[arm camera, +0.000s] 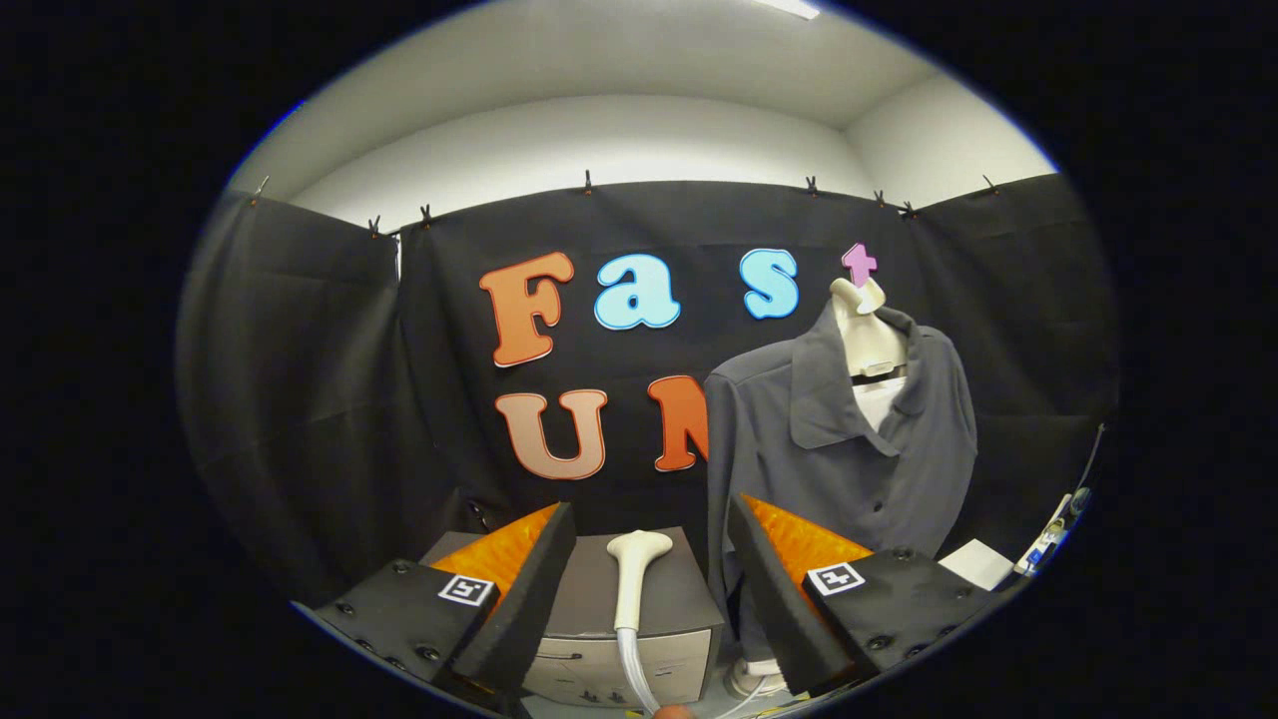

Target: Iron the clothes twice with a garment steamer, once on the left side and once on the right side.

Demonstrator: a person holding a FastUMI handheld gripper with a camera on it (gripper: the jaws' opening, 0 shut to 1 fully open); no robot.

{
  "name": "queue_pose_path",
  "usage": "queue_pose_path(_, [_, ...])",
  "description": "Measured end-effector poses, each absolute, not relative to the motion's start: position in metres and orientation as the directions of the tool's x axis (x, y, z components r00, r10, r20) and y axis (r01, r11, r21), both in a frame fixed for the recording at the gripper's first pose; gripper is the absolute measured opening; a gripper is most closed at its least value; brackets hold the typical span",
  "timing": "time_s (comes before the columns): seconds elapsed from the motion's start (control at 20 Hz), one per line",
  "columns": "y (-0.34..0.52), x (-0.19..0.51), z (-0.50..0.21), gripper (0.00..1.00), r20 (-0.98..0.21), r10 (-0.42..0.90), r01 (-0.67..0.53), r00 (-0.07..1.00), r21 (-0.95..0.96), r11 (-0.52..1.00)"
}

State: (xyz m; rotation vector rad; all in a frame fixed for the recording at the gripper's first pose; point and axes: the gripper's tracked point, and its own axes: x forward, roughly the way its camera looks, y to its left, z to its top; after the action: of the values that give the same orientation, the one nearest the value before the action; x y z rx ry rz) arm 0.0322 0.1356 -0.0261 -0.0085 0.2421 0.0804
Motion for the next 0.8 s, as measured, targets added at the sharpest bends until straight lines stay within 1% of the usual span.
queue_pose_path(0.05, [0.144,0.046,-0.037,0.98,-0.268,0.086,-0.091,0.96,-0.007,0.996])
queue_pose_path(0.25, [0.158,0.104,-0.084,0.98,-0.367,0.04,-0.073,0.929,-0.077,0.994])
queue_pose_path(0.45, [0.173,0.159,-0.146,0.98,-0.492,0.011,-0.068,0.87,-0.097,0.993])
queue_pose_path(0.65, [0.186,0.193,-0.219,0.98,-0.635,0.014,-0.082,0.773,-0.078,0.994])
queue_pose_path(0.8, [0.19,0.204,-0.27,0.99,-0.731,0.005,-0.085,0.683,-0.073,0.994])
